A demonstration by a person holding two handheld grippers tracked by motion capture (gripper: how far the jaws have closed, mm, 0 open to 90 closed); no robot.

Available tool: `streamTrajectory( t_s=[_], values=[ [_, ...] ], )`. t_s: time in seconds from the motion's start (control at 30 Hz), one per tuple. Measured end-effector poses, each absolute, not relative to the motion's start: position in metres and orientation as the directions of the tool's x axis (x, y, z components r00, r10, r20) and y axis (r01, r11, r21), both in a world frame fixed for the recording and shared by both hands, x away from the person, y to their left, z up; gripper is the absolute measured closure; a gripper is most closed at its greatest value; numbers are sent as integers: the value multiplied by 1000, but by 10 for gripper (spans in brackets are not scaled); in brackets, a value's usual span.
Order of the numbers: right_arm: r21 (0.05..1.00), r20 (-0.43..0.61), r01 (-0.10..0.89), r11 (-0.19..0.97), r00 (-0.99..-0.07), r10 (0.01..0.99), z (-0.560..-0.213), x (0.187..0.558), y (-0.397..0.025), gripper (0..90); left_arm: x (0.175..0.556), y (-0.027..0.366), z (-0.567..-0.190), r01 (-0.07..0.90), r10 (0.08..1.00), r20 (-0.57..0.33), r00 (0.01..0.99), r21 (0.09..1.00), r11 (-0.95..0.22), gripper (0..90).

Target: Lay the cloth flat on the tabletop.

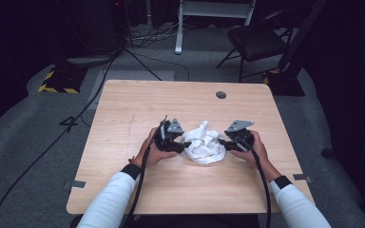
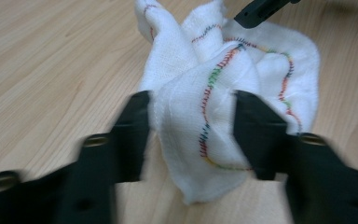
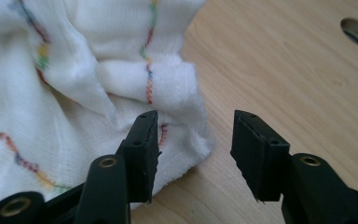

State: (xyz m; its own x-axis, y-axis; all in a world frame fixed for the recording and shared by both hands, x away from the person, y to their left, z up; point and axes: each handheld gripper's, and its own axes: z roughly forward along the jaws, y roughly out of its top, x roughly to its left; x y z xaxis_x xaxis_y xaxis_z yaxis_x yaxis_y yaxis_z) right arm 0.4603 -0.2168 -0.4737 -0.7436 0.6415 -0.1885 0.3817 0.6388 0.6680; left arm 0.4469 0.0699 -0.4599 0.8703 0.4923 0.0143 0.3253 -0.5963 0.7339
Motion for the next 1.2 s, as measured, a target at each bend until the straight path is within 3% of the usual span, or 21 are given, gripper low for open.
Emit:
streamTrajectory(
  t_s=[0.1,0.23,0.33,0.6,0.77,1.2],
  values=[
    [652,-181,405,642,-738,650,-479,462,-217,506,451,66,-468,310,469,33,882,710,-633,615],
    [646,-141,444,620,-729,669,-485,466,-226,497,455,70,-472,297,457,60,887,683,-667,763],
    [641,-134,461,613,-720,681,-485,466,-229,484,451,75,-469,284,453,85,888,673,-683,800],
    [617,-124,497,610,-704,699,-483,462,-237,451,440,88,-457,275,456,116,882,660,-699,812],
    [602,-192,464,650,-706,682,-482,451,-238,449,431,94,-455,274,455,120,882,654,-705,812],
    [610,-140,478,631,-720,680,-482,425,-254,439,397,102,-465,274,414,82,907,631,-726,787]
  ],
)
